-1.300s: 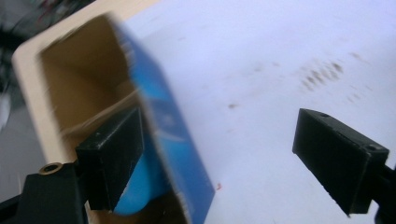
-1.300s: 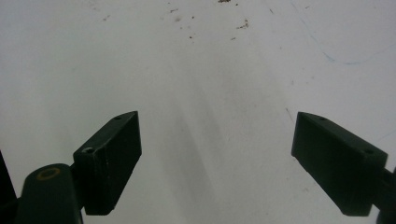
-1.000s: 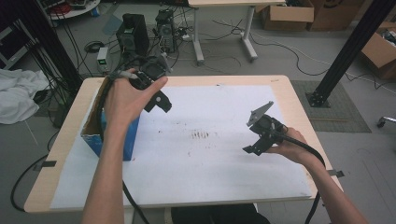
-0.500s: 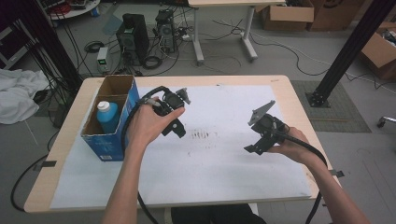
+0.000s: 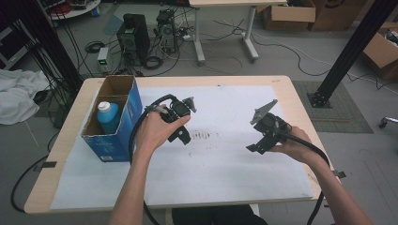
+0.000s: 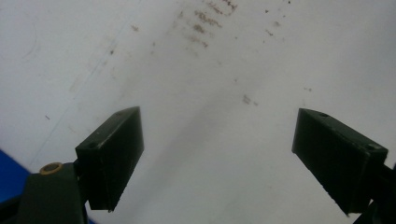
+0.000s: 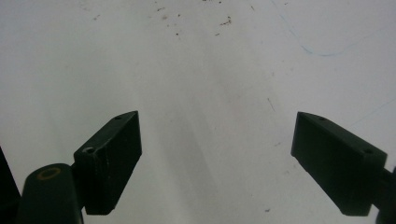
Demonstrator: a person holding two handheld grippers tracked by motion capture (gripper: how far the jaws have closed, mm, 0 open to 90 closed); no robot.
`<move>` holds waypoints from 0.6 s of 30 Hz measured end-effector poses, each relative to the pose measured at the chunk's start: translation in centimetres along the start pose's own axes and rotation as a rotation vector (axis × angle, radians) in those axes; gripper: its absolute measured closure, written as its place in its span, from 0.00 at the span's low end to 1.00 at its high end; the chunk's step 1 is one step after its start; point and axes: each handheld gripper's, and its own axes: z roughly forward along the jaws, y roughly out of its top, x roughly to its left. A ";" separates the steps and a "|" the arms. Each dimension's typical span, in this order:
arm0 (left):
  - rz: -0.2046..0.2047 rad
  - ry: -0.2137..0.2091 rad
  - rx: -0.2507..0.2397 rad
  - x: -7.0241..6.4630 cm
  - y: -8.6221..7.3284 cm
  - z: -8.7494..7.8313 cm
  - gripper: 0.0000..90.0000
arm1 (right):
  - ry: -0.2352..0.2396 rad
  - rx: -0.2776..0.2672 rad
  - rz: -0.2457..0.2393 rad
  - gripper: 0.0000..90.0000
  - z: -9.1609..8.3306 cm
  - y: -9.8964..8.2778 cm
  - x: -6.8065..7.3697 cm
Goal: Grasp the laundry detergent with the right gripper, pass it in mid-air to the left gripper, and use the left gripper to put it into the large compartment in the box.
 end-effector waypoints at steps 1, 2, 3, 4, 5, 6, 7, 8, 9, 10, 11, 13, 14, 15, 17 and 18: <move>0.000 0.000 0.000 0.0 0.0 0.0 0.19 | 0.000 0.000 0.000 0.18 0.0 0.0 0.0; -0.002 -0.001 -0.002 0.0 0.0 0.0 0.19 | -0.001 -0.001 -0.002 0.18 0.0 0.0 0.0; 0.001 0.001 0.000 0.0 0.0 0.0 0.19 | -0.002 -0.002 0.000 0.18 -0.1 0.0 0.0; 0.002 0.000 0.001 -0.1 0.0 0.0 0.19 | -0.003 -0.001 0.000 0.18 -0.1 0.0 0.0; 0.003 0.000 0.003 -0.1 0.0 0.0 0.19 | -0.003 -0.001 0.000 0.18 -0.1 0.1 0.0; 0.003 0.000 0.003 -0.1 0.0 0.0 0.19 | -0.003 -0.002 0.001 0.18 -0.1 0.1 0.0; 0.002 0.001 0.002 -0.2 -0.1 0.0 0.19 | -0.003 -0.003 0.001 0.18 -0.1 0.1 0.0; 0.004 0.001 0.003 -0.2 -0.1 0.0 0.19 | -0.002 -0.001 0.002 0.18 0.0 0.1 0.0; 0.003 0.000 0.005 -0.2 -0.1 0.0 0.19 | -0.003 -0.002 0.000 0.18 0.0 0.1 0.1; 0.003 0.000 0.005 -0.2 -0.1 0.0 0.19 | -0.003 -0.002 0.000 0.18 0.0 0.1 0.1; 0.001 0.000 0.005 -0.2 -0.2 0.2 0.19 | -0.002 0.000 -0.001 0.18 0.0 0.1 0.1; -0.006 -0.001 0.003 -0.2 -0.3 0.4 0.19 | -0.003 -0.001 0.000 0.18 0.1 0.1 0.1; -0.011 -0.003 0.001 -0.2 -0.4 0.5 0.19 | -0.004 -0.002 0.002 0.18 0.1 0.0 0.1; -0.013 -0.007 0.001 -0.1 -0.5 0.6 0.19 | -0.004 -0.003 0.003 0.18 0.1 0.0 0.1; -0.014 -0.008 0.010 -0.1 -0.6 0.9 0.19 | -0.004 -0.002 0.007 0.18 0.2 -0.1 0.1; -0.014 -0.008 0.010 -0.1 -0.6 0.9 0.19 | -0.004 -0.002 0.007 0.18 0.2 -0.1 0.1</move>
